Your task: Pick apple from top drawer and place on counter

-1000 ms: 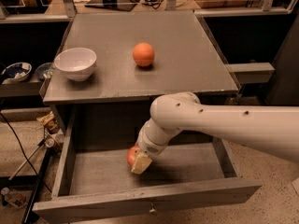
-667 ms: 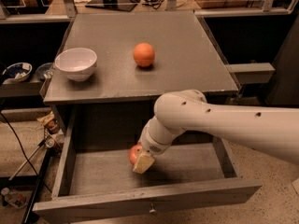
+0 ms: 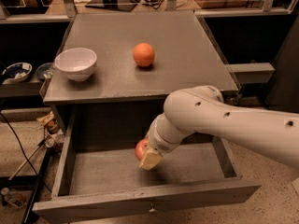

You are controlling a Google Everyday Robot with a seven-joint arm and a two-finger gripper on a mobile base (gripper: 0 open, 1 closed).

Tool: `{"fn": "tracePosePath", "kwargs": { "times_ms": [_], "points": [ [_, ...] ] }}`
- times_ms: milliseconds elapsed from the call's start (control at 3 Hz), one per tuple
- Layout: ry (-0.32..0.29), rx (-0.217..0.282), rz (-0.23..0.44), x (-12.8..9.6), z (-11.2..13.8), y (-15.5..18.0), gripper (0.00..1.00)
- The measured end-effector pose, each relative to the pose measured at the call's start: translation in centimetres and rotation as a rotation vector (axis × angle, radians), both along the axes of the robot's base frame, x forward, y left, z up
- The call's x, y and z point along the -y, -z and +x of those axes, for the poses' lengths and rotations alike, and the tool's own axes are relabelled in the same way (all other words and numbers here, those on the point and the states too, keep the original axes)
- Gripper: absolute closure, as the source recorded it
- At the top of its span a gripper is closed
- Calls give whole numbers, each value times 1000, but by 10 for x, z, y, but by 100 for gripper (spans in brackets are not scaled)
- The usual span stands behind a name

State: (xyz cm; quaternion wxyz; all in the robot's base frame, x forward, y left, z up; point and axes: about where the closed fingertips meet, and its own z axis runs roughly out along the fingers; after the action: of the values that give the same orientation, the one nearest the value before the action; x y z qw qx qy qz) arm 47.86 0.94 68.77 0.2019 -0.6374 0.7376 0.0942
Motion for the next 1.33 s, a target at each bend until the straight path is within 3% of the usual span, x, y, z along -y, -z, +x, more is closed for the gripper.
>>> {"fn": "tracePosePath", "kwargs": {
  "times_ms": [667,1000,1333],
  "points": [
    [100,31,-49,48,38,-32,100],
    [177,57,-66,82,48,-54,100],
    [179,58,-66,83,48,-55,100]
  ]
}}
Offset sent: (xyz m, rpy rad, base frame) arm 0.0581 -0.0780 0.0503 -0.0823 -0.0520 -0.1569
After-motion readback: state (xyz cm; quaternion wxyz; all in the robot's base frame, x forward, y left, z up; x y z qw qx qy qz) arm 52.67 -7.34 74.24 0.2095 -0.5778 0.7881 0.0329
